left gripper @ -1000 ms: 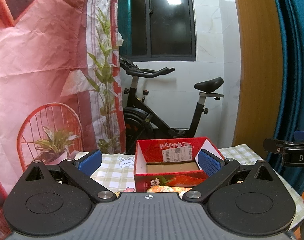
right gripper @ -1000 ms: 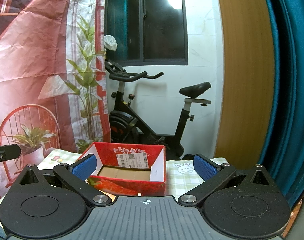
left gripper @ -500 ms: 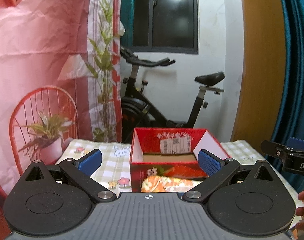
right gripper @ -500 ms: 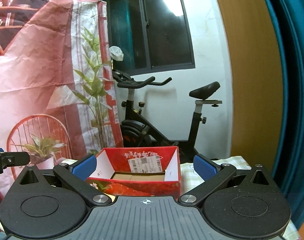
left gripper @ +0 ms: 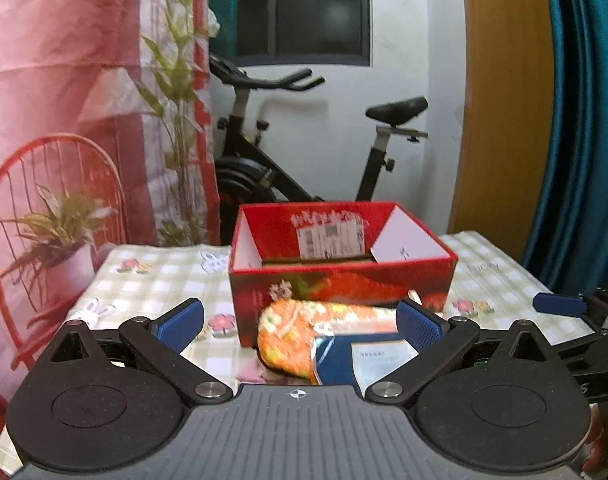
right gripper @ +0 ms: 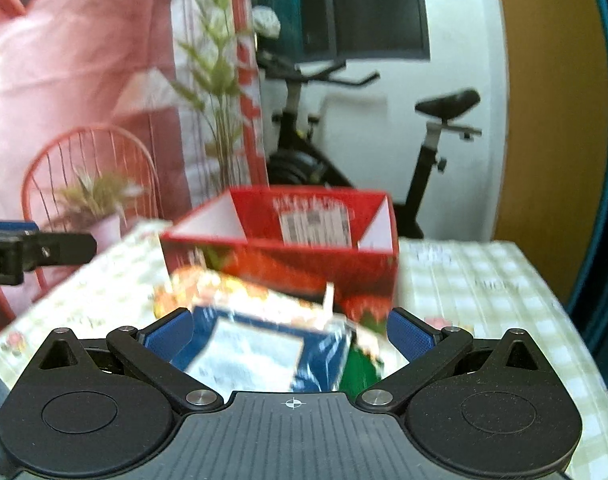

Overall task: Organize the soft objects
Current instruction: 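Move both grippers to the blue plastic packet and close on it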

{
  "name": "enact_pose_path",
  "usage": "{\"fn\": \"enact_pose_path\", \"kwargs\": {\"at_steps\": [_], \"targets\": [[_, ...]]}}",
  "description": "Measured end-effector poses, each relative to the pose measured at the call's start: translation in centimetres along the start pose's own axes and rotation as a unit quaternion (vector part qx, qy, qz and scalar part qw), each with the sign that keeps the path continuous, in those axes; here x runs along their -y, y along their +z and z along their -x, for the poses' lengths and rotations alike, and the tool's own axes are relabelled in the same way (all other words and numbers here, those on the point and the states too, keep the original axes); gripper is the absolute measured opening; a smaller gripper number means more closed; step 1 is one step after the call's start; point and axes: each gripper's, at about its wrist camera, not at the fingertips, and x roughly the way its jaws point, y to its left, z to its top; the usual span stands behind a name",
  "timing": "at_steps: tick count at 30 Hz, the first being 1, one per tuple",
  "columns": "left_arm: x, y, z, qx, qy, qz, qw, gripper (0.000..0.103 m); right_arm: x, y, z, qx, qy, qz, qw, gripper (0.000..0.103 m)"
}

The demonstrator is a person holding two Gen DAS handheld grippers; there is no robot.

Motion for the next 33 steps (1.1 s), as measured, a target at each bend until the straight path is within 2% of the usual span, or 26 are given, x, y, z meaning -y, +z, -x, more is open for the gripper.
{"fn": "enact_pose_path", "kwargs": {"at_steps": [4,7,12,20,26,31,33], "targets": [[-0.1,-1.1,-1.6,-0.033,-0.002,0.002,0.9994,0.103,0.3,-1.5,-1.5,-0.047,0.013,-0.032,0.998,0.103],[-0.3,-2.0,-2.9,-0.064,-0.007,0.009,0.9979,0.103,0.6,-2.6,-2.0,-0.064,0.007,-0.023,0.998,0.103],[-0.5,-3.4,-4.6,-0.107,-0.016,0.001,0.9942,0.103,0.7,-3.7,-3.2,-0.095,0.026,-0.027,0.995,0.102],[-0.7,-5.3,-6.6,-0.15,-0.03,0.013,0.9882,0.102,1.3,-5.0,-5.1,-0.14,0.051,-0.045,0.988,0.084],[-1.1,-6.4,-8.2,-0.183,-0.063,0.048,0.9799,0.089,1.7,-5.6,-5.8,-0.159,0.063,-0.059,0.983,0.075],[-1.2,-7.0,-9.0,-0.195,-0.094,0.07,0.9738,0.068,2.0,-5.8,-6.1,-0.167,0.075,-0.071,0.981,0.066],[-1.1,-7.1,-9.1,-0.196,-0.104,0.071,0.9725,0.062,1.9,-5.8,-6.1,-0.169,0.078,-0.071,0.98,0.066]]}}
